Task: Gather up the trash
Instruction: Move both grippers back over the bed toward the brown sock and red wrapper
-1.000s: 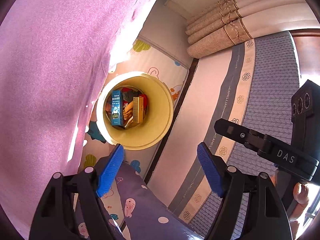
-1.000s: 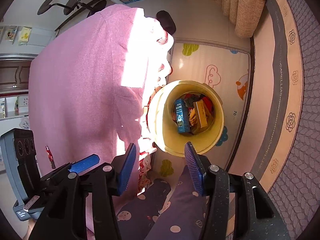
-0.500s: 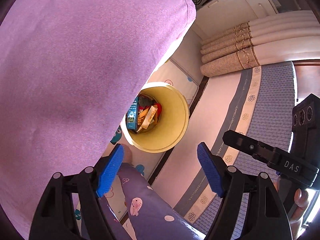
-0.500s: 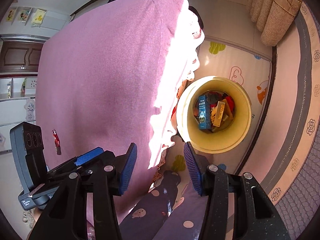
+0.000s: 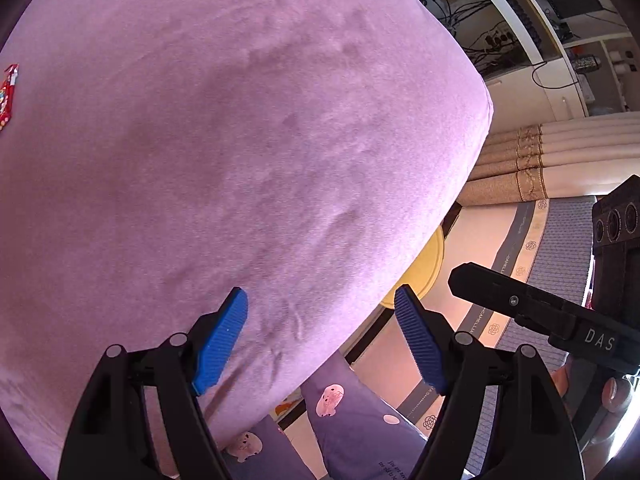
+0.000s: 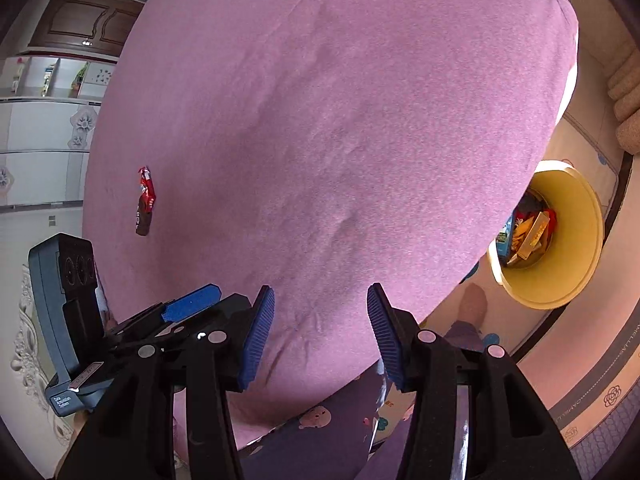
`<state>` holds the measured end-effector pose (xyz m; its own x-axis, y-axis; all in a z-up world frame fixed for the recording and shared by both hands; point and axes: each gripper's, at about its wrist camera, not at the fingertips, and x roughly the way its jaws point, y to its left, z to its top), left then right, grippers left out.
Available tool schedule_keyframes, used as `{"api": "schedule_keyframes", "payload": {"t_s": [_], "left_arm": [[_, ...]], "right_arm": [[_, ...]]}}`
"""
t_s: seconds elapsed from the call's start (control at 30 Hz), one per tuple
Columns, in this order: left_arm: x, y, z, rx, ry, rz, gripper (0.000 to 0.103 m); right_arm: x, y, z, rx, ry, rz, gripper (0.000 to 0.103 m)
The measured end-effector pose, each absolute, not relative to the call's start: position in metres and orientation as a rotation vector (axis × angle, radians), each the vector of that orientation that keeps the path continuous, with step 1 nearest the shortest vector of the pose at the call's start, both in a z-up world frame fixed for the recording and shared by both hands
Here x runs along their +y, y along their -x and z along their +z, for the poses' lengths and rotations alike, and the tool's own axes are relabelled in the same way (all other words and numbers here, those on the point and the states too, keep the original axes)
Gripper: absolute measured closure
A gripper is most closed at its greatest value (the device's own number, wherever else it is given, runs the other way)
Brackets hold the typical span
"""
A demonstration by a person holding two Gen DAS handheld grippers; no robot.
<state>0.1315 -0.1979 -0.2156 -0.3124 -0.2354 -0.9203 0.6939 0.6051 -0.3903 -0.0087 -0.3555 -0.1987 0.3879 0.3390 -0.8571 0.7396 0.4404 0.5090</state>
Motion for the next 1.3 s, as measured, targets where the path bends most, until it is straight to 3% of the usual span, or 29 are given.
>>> {"api": "schedule_keyframes", "payload": {"t_s": [0.47,1.3], "left_arm": [[-0.081,-0.283,-0.204,1.574,-0.302,-0.828,0.028],[-0.032,-0.482,-0.273,1.570,-0.330,-0.629,0.027]], "right_arm": [[-0.265,-0.172,-0.189,1.248,-1.051,-0.182,0.054],[-0.238,-0.401,-0.249,1.370,-0.982,-0.013,0.054]]}}
